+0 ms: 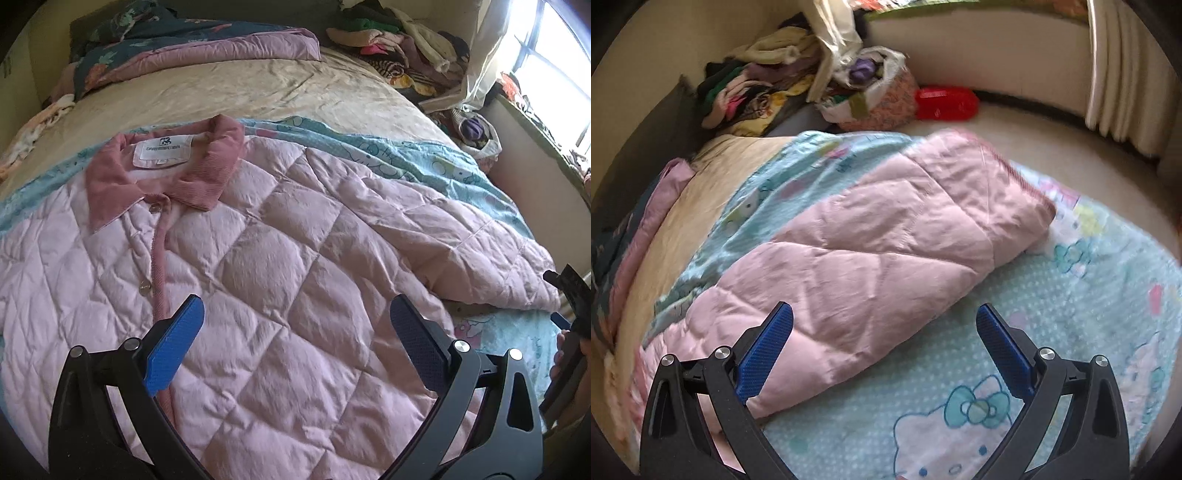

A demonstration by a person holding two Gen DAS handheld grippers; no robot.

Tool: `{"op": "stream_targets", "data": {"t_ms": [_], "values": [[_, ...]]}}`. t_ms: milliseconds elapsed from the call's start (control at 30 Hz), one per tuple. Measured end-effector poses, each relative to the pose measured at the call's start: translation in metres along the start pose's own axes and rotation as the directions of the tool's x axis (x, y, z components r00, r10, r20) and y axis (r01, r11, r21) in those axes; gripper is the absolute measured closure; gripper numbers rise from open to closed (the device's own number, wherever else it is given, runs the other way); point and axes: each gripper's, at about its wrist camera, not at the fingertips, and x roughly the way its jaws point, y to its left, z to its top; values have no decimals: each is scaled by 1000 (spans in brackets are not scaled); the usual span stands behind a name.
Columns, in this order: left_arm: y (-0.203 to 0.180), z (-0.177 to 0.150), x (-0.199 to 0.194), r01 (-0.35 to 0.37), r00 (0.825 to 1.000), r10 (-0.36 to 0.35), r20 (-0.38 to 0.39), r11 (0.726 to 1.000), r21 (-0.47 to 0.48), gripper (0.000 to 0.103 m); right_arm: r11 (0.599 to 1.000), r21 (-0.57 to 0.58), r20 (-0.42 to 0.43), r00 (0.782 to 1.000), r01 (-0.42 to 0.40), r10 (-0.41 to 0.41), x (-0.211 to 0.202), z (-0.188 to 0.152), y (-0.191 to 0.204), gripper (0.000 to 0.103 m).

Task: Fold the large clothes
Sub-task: 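Close the right gripper on the sleeve cuff, then lift the sleeve with the right gripper and carry it across the jacket body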

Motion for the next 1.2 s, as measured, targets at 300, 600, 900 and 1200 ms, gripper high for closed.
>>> {"op": "stream_targets", "data": {"t_ms": [300, 600, 900, 1200], "values": [[22, 1, -1, -46, 999, 46, 7, 999, 6, 8, 992, 126, -19, 1000, 13, -11, 46, 17, -27, 4], [39, 11, -18, -94, 994, 94, 64, 996, -3, 8, 989, 133, 64, 996, -62, 54, 50, 27, -37, 29], [49, 10, -34, -117, 990, 118, 79, 993, -15, 8, 976, -76, 202, 956, -202, 214, -1, 25, 5, 84], [70, 19, -68, -132, 983, 133, 127, 991, -13, 8, 899, -353, 296, 880, -261, 372, -91, 9, 74, 86]]}}
